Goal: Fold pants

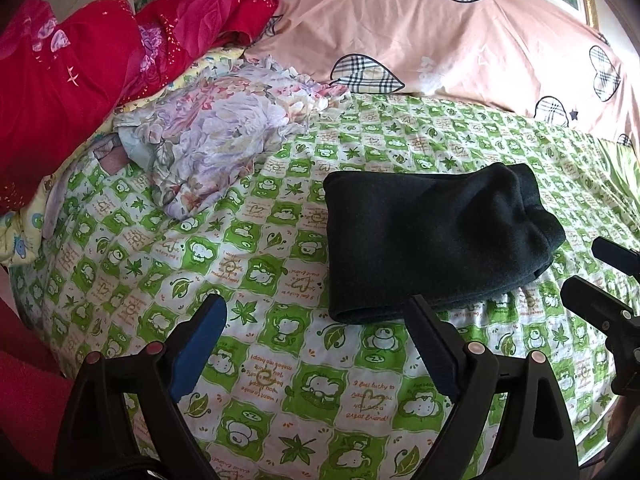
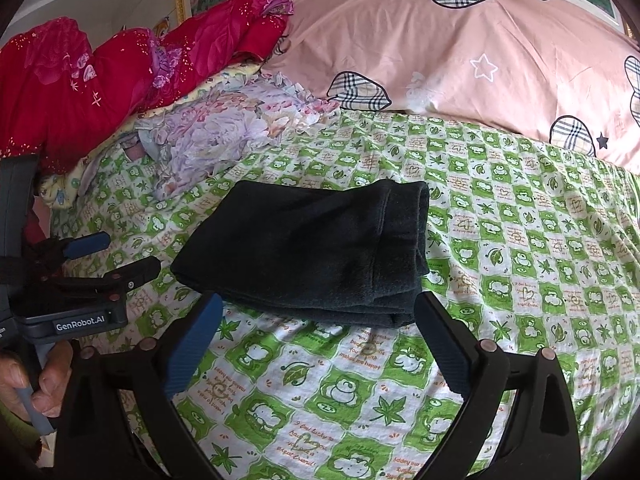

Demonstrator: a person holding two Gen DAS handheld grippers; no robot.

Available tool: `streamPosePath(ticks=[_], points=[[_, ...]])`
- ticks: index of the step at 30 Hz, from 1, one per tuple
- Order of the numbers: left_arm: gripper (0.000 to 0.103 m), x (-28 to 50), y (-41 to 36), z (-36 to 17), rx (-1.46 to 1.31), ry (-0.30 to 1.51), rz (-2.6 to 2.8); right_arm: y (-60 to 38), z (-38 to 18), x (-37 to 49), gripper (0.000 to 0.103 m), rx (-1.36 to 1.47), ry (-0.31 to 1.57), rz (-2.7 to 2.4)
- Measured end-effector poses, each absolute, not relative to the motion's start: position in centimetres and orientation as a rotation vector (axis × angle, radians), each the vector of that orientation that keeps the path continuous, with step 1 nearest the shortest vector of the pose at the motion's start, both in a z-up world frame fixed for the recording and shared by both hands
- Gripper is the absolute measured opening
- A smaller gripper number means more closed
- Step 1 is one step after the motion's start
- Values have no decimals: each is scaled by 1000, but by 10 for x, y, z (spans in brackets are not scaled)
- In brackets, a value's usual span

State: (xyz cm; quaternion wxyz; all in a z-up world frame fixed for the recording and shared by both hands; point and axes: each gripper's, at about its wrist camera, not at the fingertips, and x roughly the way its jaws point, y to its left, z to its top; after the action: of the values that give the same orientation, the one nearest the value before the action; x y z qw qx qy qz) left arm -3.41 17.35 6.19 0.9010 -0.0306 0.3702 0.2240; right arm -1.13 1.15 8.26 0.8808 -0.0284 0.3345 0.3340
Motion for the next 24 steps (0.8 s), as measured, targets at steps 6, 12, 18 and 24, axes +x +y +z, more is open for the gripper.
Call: streamPosePath(ticks=[6,12,18,24], points=[[92,-35,177,58,-76,766,474,13,80,-10,97,-59,707,700],[93,-32,179,51,-79,785,474,16,76,-8,97,-62,713,706],[95,-30,180,47,-77,785,477,19,75,-8,97,-63,715,703],[95,-28,183,46,-83,793,474,22,72,-4,97,-60,724,704]])
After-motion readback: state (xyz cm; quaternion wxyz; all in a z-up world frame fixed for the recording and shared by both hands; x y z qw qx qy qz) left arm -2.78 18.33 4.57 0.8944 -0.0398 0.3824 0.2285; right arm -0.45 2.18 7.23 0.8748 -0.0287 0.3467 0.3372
